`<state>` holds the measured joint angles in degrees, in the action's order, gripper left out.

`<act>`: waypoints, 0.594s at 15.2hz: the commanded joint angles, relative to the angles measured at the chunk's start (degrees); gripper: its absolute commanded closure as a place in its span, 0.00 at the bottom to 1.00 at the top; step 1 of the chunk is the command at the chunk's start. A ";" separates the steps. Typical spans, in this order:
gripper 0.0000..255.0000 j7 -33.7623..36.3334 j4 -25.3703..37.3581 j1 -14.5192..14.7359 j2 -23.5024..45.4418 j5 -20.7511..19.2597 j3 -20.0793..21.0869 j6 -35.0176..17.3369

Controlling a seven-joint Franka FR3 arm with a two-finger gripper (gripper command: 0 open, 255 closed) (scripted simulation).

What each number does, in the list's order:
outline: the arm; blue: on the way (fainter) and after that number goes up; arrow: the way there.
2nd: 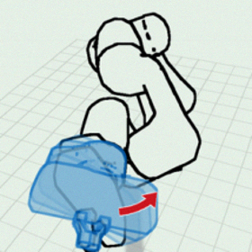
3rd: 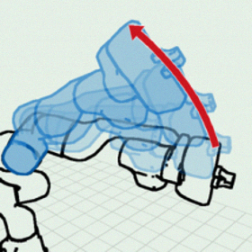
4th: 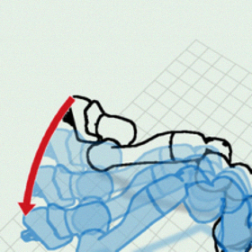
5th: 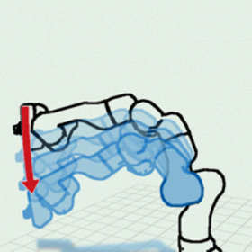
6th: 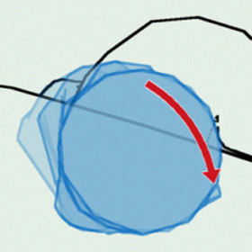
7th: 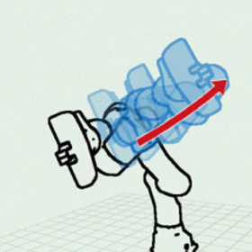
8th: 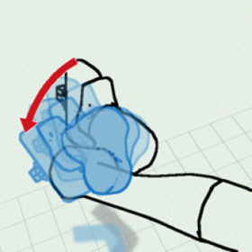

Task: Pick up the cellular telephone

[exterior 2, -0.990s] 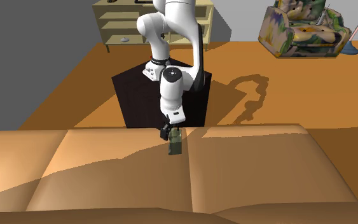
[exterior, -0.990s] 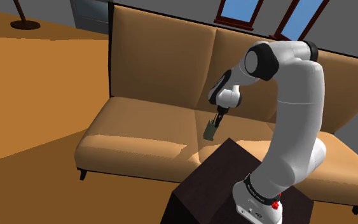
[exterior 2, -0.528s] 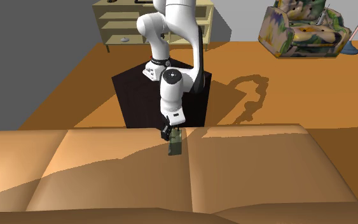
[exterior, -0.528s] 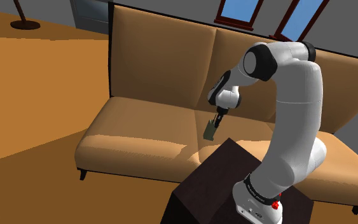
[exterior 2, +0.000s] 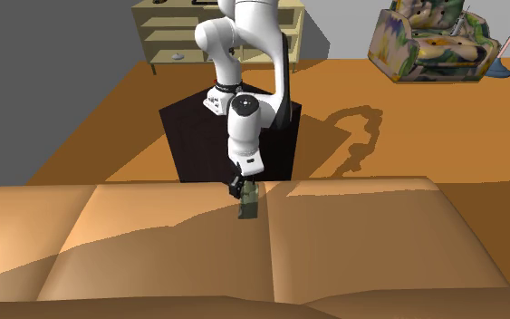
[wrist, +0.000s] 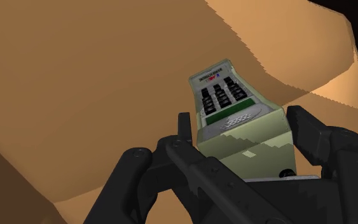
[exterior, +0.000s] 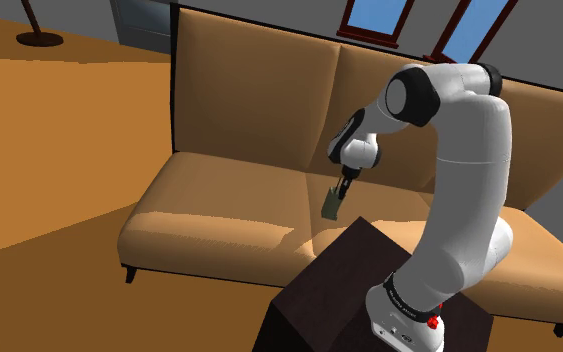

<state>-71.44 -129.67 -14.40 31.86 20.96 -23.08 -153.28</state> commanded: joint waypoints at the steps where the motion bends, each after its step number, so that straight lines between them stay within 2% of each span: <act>1: 1.00 0.56 -0.58 0.77 -1.44 -0.82 -0.91 0.86; 9: 1.00 3.32 -2.05 3.90 -7.53 -5.09 -4.97 5.28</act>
<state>-68.36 -131.65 -10.76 25.09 16.45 -27.51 -148.63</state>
